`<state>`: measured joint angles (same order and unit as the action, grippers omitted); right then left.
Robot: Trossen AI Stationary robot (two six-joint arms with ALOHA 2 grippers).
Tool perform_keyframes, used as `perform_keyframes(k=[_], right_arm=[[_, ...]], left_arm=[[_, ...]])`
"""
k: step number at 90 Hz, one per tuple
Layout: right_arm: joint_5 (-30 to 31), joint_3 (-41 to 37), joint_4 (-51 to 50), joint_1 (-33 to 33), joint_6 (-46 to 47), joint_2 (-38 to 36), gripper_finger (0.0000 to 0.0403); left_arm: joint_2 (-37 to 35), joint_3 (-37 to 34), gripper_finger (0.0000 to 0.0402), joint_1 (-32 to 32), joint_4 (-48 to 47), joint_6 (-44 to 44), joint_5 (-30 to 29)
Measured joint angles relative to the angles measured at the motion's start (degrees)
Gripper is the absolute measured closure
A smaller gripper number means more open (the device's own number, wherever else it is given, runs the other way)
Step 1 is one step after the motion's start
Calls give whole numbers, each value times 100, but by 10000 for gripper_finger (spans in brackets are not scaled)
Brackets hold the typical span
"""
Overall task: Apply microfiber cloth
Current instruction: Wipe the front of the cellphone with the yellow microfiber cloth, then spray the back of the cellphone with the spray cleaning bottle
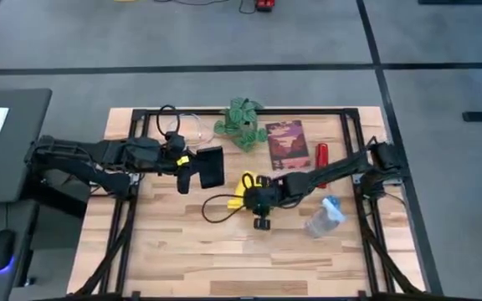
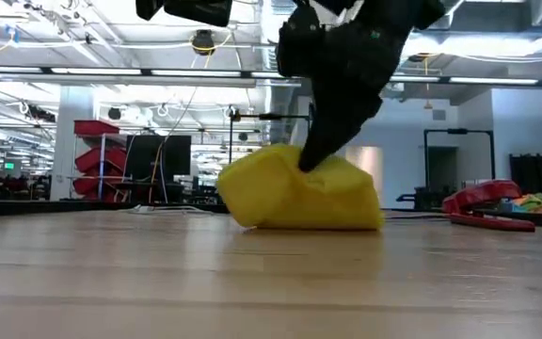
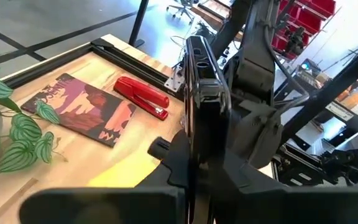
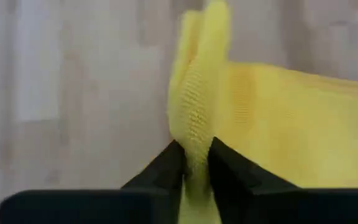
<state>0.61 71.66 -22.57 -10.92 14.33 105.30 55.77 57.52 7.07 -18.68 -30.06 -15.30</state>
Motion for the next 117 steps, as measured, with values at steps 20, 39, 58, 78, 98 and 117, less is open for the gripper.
perform_keyframes(k=[20,39,58,78,98,117], right_arm=[[-528,225,-28,-68,-916,-304,155],[267,1287,-1282,-81,-2604,-844,118],[1475,2114,-1109,-93,-6020,-1217,117],[1472,2236,534,5,-8593,-1113,117],[1290,2236,1014,-142,-9758,-967,117],[1117,2236,707,-387,-10176,-691,117]], left_arm=[[0,0,391,2,-4,0,51],[1,0,391,2,0,-230,1056],[51,-4,391,4,537,-489,3099],[465,-2,391,4,1074,-867,3888],[793,-2,391,4,1048,-1117,4071],[811,-5,391,4,952,-1353,4154]])
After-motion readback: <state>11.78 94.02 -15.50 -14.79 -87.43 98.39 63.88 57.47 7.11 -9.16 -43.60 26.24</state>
